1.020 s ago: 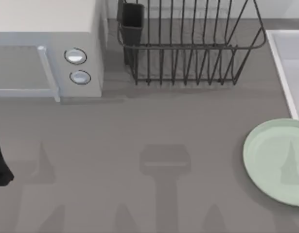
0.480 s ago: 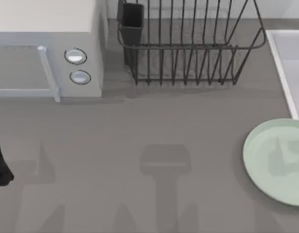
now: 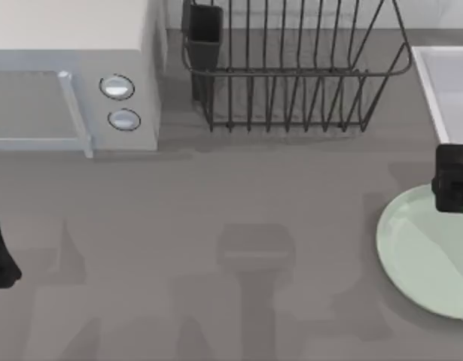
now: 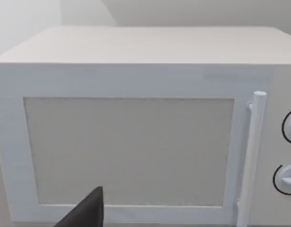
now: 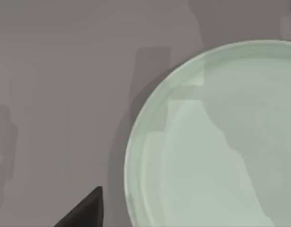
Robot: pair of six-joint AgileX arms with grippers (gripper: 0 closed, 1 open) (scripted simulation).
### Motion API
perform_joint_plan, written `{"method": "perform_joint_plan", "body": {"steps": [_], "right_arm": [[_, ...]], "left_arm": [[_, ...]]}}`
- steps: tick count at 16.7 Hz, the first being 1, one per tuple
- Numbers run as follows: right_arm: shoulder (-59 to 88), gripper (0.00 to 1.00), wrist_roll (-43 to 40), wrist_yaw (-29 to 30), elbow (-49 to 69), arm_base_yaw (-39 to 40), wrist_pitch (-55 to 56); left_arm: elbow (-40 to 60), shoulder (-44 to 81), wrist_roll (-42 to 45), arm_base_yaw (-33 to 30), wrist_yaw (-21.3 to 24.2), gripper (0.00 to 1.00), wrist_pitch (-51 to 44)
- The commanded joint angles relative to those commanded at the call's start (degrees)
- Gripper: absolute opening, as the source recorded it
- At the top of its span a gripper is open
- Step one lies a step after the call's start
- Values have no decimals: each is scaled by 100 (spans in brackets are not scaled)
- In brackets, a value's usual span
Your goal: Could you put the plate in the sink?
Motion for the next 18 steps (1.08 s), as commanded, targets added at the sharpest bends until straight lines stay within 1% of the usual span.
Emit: {"method": "perform_joint_plan", "body": {"steps": [4, 8, 11, 18], "right_arm": [[2067, 100, 471, 1, 1439, 456, -1162], [3429, 100, 787, 1, 2403, 762, -1941], [3819, 100, 883, 1, 2693, 855, -2178], [3868, 100, 881, 0, 2611, 830, -2084]], "left_arm": [[0, 0, 0, 0, 0, 100, 0], [0, 0, 0, 0, 0, 100, 0], [0, 0, 0, 0, 0, 100, 0], [0, 0, 0, 0, 0, 100, 0]]}}
